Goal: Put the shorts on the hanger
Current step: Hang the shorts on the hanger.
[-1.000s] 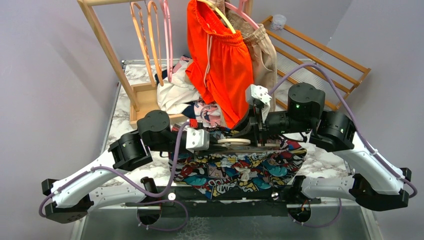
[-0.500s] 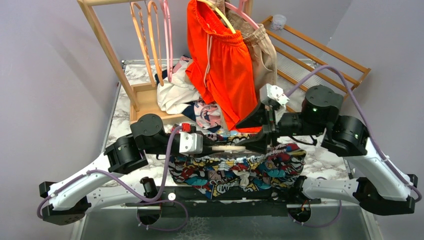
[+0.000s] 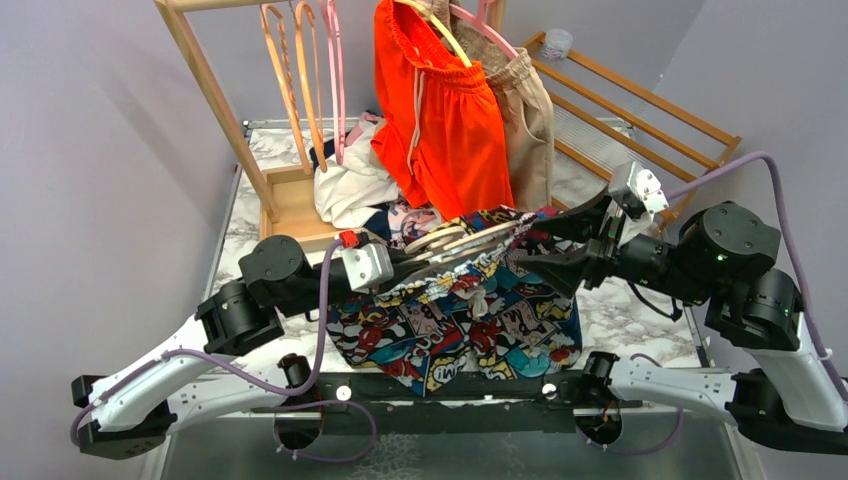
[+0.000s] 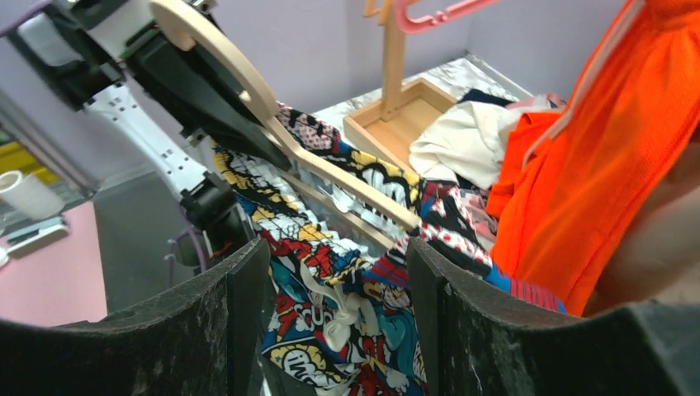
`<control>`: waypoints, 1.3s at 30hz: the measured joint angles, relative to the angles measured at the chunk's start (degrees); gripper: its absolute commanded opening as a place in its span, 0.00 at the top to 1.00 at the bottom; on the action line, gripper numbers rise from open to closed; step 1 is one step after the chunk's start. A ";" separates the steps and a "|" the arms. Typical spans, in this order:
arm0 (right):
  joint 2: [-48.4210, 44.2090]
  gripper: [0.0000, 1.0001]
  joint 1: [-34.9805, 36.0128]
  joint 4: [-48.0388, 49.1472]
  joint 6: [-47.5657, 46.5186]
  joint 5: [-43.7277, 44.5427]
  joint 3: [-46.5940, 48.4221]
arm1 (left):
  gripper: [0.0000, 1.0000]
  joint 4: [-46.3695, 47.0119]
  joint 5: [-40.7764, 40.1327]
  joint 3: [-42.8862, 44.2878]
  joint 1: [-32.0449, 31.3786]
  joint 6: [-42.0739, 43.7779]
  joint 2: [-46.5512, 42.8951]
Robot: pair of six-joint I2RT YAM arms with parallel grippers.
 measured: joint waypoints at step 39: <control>2.47 0.43 0.07 -3.06 2.60 13.60 -0.35 | 1.00 -1.51 -2.49 1.31 0.17 0.26 -0.92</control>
